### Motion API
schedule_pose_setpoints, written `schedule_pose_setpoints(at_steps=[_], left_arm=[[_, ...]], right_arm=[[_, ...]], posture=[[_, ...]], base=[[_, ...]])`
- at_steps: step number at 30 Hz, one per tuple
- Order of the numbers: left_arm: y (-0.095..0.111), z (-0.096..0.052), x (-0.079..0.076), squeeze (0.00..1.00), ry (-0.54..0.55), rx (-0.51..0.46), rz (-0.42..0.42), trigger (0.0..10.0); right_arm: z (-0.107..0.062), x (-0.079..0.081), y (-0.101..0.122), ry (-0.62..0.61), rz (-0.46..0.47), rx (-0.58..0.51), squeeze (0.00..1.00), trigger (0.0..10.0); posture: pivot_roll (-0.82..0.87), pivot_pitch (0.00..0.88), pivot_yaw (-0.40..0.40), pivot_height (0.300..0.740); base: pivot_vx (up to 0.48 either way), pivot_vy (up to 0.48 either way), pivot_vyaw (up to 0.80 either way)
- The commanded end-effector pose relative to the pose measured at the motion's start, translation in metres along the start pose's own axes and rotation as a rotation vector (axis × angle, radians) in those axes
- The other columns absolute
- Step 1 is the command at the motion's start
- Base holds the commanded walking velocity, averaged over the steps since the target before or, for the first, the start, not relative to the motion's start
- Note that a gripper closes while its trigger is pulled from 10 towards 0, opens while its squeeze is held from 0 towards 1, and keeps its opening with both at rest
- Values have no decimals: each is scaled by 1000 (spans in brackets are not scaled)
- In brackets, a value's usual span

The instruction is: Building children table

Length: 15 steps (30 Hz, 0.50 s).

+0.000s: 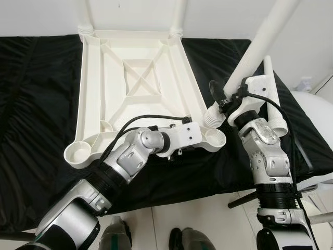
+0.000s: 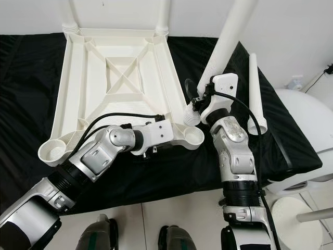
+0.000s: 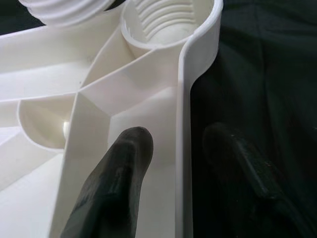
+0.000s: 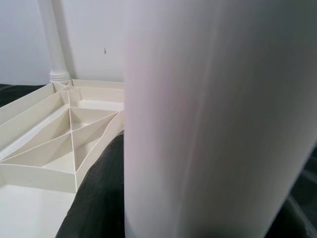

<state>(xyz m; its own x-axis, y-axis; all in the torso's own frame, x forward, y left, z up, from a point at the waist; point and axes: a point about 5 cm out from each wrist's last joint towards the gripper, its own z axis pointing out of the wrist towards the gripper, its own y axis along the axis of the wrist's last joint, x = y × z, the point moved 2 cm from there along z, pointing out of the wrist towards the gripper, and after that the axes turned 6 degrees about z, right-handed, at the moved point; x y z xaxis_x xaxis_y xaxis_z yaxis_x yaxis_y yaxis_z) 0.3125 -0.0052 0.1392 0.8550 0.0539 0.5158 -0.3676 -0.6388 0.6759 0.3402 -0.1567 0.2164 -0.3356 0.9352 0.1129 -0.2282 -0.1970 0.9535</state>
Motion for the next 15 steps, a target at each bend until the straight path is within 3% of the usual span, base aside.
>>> schedule_pose_setpoints(at_steps=[1,15], left_arm=[[-4,4,-4,0,-28,34,-5,10000],[15,7,1,0,-18,-46,-77,10000]], right_arm=[[-3,0,8,2,18,-44,0,10000],[-6,1,9,13,25,-51,0,10000]], posture=[[10,95,-42,740],[7,98,-48,740]], base=[[0,0,0],[0,0,0]])
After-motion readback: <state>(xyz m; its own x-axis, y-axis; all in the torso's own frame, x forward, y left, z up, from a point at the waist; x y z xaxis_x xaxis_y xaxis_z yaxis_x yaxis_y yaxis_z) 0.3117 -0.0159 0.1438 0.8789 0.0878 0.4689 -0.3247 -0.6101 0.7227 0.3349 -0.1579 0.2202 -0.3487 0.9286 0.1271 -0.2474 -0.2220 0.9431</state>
